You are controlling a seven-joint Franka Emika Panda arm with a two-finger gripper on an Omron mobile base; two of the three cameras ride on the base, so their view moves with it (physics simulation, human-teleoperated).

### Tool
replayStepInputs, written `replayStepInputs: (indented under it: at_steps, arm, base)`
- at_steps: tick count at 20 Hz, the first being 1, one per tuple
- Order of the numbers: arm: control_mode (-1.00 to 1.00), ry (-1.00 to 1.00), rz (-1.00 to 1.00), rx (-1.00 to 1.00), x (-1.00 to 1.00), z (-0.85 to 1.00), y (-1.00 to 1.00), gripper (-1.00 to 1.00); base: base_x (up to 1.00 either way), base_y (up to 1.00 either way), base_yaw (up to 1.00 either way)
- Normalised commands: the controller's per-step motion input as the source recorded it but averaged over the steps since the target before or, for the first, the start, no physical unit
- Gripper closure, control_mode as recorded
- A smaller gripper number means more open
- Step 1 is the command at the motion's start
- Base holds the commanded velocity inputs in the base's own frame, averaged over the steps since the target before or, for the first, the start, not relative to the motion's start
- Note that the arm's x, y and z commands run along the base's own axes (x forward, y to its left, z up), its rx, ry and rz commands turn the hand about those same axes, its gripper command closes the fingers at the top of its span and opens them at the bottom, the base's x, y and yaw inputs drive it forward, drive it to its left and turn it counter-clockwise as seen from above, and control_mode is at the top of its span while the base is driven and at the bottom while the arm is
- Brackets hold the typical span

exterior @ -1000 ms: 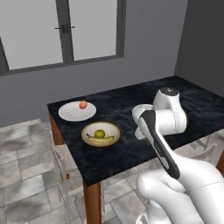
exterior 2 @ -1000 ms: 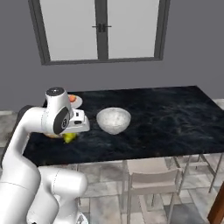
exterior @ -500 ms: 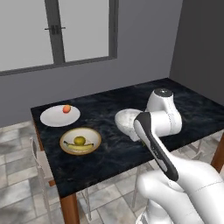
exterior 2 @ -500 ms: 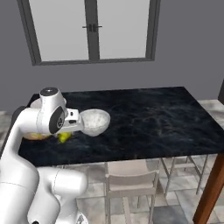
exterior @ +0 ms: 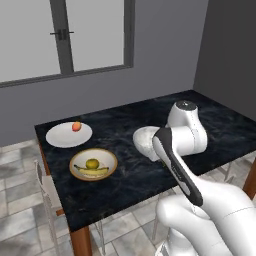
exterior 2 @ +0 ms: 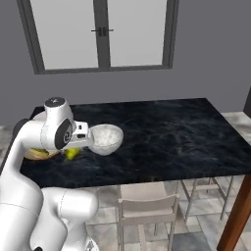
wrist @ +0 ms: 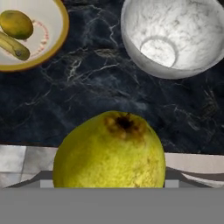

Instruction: Take the fruits from the plate on the dining counter and place two fruits in each bowl.

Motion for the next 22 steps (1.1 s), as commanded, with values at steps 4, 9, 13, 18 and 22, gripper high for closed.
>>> replayStepInputs:
  at_steps: [4, 9, 13, 18, 22]
  arm:
    - [-1.0, 0.0, 0.0, 0.0, 0.12, 0.0, 0.0, 1.0]
    - [-1.0, 0.04, 0.0, 0.0, 0.55, 0.07, 0.0, 1.0]
    - [-1.0, 0.12, 0.0, 0.0, 1.0, 0.26, -0.37, 1.0]
    - [-1.0, 0.32, 0.0, 0.0, 0.99, 0.51, -0.44, 1.0]
    - [-1.0, 0.04, -0.01, 0.0, 1.0, 0.03, -0.15, 1.0]
  base:
    - [0.37, 0.0, 0.0]
    - [0.0, 0.0, 0.0]
    - [0.0, 0.0, 0.0]
    - [0.0, 0.0, 0.0]
    - [0.0, 0.0, 0.0]
